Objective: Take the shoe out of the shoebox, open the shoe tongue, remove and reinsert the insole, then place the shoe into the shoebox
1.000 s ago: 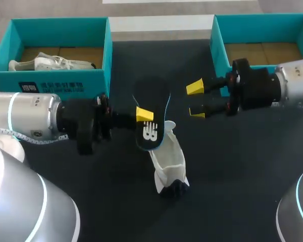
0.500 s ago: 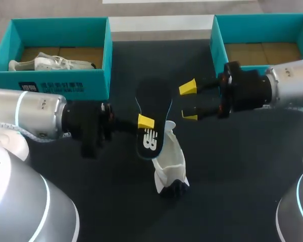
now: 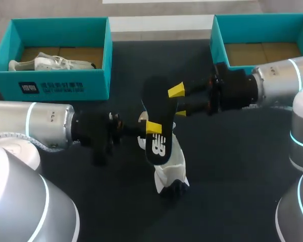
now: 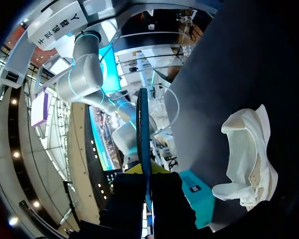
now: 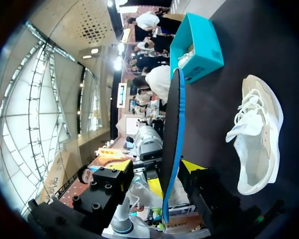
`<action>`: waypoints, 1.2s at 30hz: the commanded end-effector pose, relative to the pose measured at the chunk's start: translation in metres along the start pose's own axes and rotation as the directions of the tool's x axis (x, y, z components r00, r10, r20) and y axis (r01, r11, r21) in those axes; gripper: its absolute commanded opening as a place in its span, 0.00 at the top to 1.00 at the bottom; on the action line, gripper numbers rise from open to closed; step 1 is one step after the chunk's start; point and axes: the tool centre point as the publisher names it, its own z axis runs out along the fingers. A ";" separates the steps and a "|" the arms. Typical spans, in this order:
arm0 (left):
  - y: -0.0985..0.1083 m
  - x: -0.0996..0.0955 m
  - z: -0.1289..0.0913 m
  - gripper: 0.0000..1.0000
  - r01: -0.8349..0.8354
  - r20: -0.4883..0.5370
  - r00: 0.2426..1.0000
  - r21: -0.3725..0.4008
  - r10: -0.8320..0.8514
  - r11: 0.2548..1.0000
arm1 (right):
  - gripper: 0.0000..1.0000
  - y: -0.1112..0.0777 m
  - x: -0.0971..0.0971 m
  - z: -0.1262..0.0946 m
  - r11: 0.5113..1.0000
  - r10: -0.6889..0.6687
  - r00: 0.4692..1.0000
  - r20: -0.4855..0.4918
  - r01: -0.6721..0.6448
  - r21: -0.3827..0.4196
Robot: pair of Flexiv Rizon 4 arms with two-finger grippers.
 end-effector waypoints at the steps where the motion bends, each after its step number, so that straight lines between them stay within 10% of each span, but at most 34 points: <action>1: -0.002 0.003 0.011 1.00 -0.006 0.007 1.000 -0.015 0.006 1.000 | 0.51 0.008 -0.006 0.012 1.000 0.002 1.000 -0.011 -0.002 0.010; 7: -0.002 0.003 0.014 1.00 -0.012 0.016 1.000 -0.016 0.012 1.000 | 0.56 0.007 -0.010 0.013 1.000 0.015 1.000 -0.019 -0.014 0.016; 14: -0.004 0.002 0.012 1.00 -0.006 0.027 1.000 -0.026 0.007 1.000 | 1.00 0.007 -0.013 0.012 0.999 0.026 0.999 -0.021 -0.025 0.022; 21: -0.005 0.002 0.013 1.00 0.016 0.033 0.999 -0.034 -0.015 0.999 | 1.00 0.009 -0.014 0.012 0.999 0.034 0.999 -0.022 -0.034 0.033; 22: -0.005 0.003 0.012 0.95 0.020 0.030 0.999 -0.034 -0.019 0.999 | 1.00 0.009 -0.015 0.011 0.999 0.035 0.999 -0.022 -0.034 0.034; 23: -0.005 0.003 0.010 0.64 0.024 0.030 0.999 -0.035 -0.023 0.999 | 1.00 0.009 -0.015 0.011 0.999 0.037 0.999 -0.022 -0.036 0.035; 24: -0.005 0.004 0.008 0.05 0.030 0.025 0.999 -0.037 -0.029 0.999 | 1.00 0.009 -0.017 0.011 0.999 0.040 0.999 -0.022 -0.039 0.036; 36: 0.004 0.019 -0.031 0.00 0.073 -0.021 0.997 -0.108 -0.076 0.991 | 1.00 0.008 -0.030 0.003 0.997 0.071 0.997 -0.030 -0.070 0.030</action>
